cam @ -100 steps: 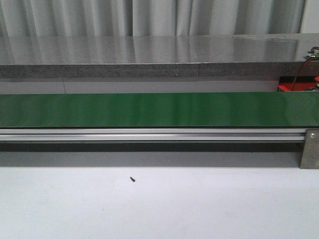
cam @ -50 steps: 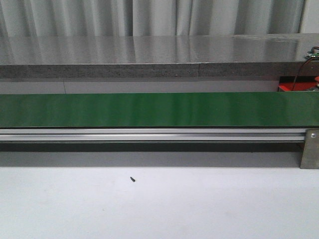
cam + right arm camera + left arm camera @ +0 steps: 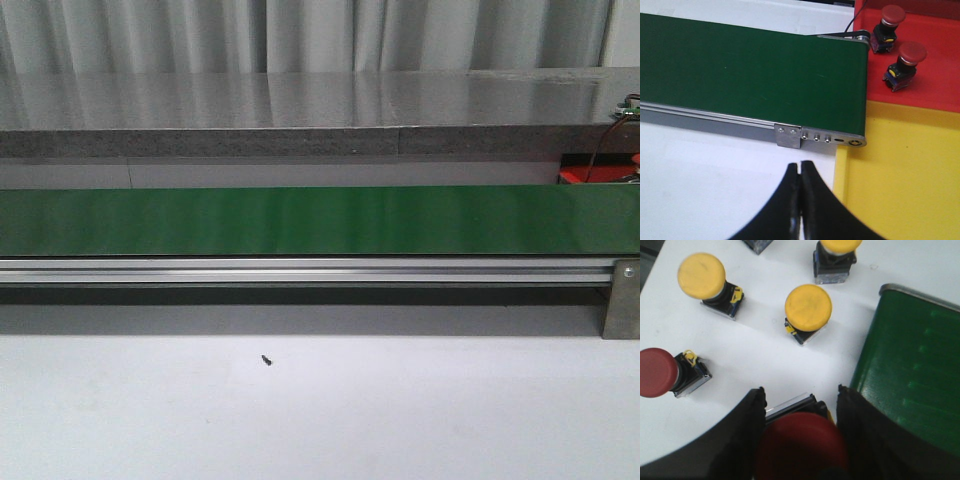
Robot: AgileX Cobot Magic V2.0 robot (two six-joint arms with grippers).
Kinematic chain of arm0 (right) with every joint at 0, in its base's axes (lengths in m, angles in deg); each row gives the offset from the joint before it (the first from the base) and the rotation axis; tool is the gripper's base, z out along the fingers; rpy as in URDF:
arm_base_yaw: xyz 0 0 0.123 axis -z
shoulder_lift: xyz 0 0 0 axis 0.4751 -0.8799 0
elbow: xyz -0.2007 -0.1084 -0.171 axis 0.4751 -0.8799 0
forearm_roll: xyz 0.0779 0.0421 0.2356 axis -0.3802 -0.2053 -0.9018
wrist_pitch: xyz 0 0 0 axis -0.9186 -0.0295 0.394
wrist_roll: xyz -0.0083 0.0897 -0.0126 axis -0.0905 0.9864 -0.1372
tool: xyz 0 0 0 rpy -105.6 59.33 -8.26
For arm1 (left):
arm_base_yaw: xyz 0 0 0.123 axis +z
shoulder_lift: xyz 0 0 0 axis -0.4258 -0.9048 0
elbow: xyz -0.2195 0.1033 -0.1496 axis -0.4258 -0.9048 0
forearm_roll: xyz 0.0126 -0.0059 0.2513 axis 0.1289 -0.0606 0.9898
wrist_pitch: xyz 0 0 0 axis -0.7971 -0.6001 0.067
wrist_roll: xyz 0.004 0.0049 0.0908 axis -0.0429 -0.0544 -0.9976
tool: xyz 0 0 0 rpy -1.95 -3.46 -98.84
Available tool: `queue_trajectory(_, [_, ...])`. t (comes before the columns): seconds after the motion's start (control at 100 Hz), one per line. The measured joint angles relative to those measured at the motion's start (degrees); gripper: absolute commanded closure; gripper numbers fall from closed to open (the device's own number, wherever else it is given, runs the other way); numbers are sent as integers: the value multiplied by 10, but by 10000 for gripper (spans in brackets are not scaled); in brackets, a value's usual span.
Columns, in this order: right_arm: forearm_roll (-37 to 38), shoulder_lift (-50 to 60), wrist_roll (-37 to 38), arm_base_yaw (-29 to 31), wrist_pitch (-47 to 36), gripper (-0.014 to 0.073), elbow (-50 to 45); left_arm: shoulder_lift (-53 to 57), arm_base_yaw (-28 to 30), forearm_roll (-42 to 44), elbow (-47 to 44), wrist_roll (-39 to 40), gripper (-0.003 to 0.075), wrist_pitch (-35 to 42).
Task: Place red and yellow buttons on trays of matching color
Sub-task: 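Close the left gripper on the red-capped button and lift it, then set the red button on the green belt and open the left gripper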
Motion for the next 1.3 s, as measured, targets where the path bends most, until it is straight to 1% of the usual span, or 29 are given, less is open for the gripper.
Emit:
queue_trajectory(0.1, [0, 0, 0, 0, 0, 662, 0, 18, -16, 0, 21, 0, 551, -26])
queue_trajectory(0.22, [0, 0, 0, 0, 0, 662, 0, 26, -52, 0, 28, 0, 551, -43])
queue_trajectory(0.39, [0, 0, 0, 0, 0, 662, 0, 26, -111, 0, 28, 0, 551, -48])
queue_trajectory(0.58, [0, 0, 0, 0, 0, 662, 0, 26, -146, -1, 28, 0, 551, -44])
queue_trajectory(0.88, [0, 0, 0, 0, 0, 662, 0, 24, -157, -1, 28, 0, 551, -42])
queue_trajectory(1.11, [0, 0, 0, 0, 0, 662, 0, -8, -157, -1, 28, 0, 551, -39])
queue_trajectory(1.3, [0, 0, 0, 0, 0, 662, 0, -30, -157, -1, 28, -1, 551, -19])
